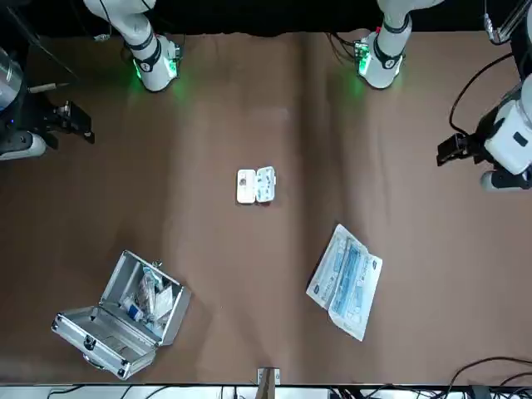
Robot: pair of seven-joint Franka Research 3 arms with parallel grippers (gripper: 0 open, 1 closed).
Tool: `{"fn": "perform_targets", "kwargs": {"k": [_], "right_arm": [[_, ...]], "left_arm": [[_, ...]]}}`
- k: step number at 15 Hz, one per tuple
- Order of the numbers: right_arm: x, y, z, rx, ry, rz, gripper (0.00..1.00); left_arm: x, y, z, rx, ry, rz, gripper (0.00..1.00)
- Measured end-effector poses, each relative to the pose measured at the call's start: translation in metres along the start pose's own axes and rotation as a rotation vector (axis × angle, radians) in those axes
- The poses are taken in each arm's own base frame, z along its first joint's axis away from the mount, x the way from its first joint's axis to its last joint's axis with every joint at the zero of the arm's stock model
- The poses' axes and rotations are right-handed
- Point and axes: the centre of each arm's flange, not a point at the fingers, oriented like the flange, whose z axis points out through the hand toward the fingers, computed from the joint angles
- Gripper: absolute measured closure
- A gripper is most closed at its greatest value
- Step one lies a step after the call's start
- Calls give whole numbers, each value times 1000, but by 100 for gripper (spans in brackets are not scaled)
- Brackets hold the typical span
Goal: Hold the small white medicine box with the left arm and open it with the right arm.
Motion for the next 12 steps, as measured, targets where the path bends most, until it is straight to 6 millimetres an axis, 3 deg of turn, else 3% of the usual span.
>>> {"fn": "perform_targets", "kwargs": {"k": [5,12], "right_arm": [[0,-1,1,0,1,-2,1],[0,-1,1,-1,0,-2,1]], "left_arm": [[-5,-12,-11,-16,27,24,0],[-1,-19,-11,-19,52,25,0]]}}
